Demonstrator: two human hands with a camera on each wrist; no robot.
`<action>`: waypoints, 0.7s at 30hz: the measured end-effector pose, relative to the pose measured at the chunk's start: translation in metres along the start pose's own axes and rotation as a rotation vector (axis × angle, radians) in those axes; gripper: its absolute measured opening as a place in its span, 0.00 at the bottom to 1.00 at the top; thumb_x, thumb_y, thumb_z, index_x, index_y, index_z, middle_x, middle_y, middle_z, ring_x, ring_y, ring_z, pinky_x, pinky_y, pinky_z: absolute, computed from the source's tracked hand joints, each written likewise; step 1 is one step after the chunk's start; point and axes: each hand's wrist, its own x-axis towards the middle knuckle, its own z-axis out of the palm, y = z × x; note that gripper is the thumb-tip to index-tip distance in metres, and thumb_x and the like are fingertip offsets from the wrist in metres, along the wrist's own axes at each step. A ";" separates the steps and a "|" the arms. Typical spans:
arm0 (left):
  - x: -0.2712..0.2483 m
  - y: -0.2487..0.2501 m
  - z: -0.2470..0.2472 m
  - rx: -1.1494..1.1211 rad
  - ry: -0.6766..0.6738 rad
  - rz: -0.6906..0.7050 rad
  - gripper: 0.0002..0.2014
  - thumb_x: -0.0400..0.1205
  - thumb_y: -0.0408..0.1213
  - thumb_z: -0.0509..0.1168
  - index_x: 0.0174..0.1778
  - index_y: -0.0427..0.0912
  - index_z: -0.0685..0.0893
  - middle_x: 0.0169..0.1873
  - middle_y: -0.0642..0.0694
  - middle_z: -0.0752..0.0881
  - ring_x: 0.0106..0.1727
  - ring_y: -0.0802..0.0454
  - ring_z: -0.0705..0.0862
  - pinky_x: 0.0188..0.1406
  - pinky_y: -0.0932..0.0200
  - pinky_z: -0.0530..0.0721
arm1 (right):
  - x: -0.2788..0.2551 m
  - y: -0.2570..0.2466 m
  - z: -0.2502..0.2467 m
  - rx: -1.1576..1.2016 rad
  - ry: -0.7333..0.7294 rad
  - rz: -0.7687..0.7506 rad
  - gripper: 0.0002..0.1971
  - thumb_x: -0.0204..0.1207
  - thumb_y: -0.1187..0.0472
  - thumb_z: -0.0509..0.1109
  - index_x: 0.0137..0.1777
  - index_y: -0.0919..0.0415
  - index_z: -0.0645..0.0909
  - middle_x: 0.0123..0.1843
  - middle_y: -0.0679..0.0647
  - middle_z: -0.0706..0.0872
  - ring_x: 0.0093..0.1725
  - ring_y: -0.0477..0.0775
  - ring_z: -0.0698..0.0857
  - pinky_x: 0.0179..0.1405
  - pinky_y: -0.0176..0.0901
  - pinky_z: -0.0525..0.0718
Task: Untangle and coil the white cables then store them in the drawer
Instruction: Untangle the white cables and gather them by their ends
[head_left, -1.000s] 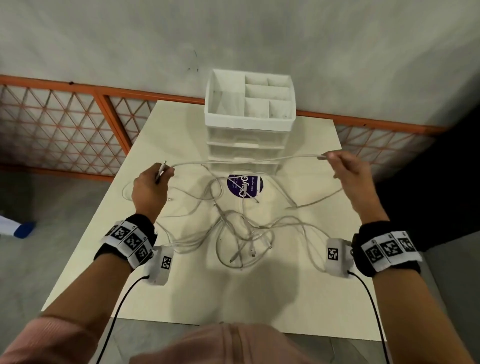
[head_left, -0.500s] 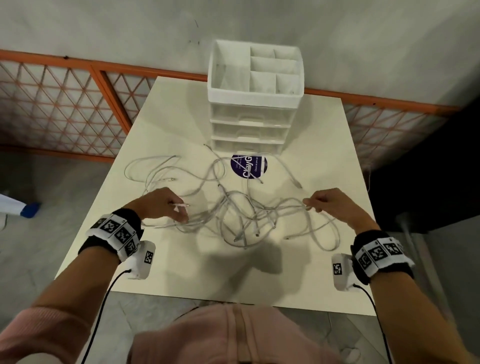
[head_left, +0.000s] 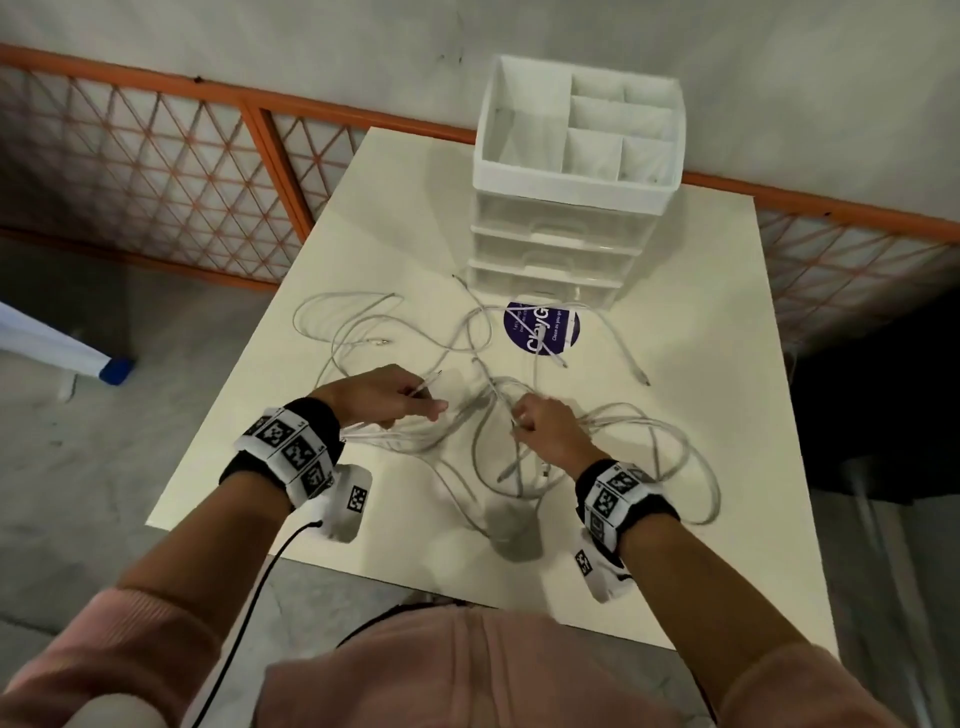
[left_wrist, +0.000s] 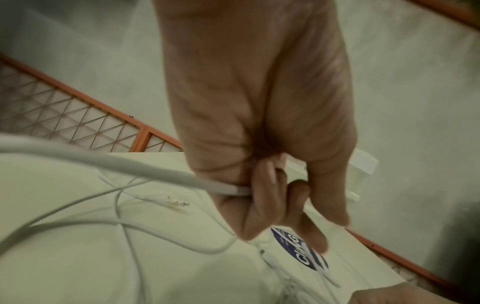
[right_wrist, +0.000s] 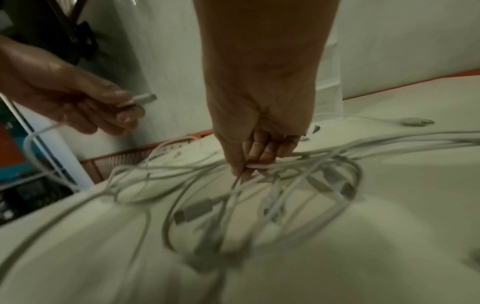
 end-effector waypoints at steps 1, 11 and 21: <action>0.000 -0.001 0.001 -0.065 0.033 0.006 0.16 0.80 0.46 0.68 0.43 0.34 0.83 0.33 0.47 0.72 0.33 0.53 0.70 0.32 0.65 0.71 | 0.002 -0.002 -0.003 0.018 0.035 0.004 0.11 0.77 0.63 0.70 0.57 0.66 0.81 0.51 0.62 0.89 0.52 0.61 0.85 0.58 0.51 0.80; 0.020 0.058 0.015 -0.890 0.322 0.137 0.13 0.85 0.45 0.61 0.41 0.39 0.78 0.31 0.51 0.71 0.23 0.60 0.65 0.20 0.70 0.66 | -0.021 -0.066 -0.068 0.436 -0.179 -0.248 0.05 0.75 0.70 0.72 0.47 0.63 0.80 0.38 0.60 0.83 0.35 0.53 0.84 0.40 0.37 0.85; 0.000 0.096 0.014 -1.112 0.037 0.467 0.17 0.89 0.40 0.48 0.35 0.42 0.73 0.33 0.50 0.80 0.38 0.56 0.82 0.47 0.60 0.85 | -0.026 -0.084 -0.052 0.632 -0.237 -0.231 0.01 0.75 0.51 0.72 0.43 0.42 0.85 0.27 0.46 0.68 0.24 0.44 0.65 0.26 0.36 0.67</action>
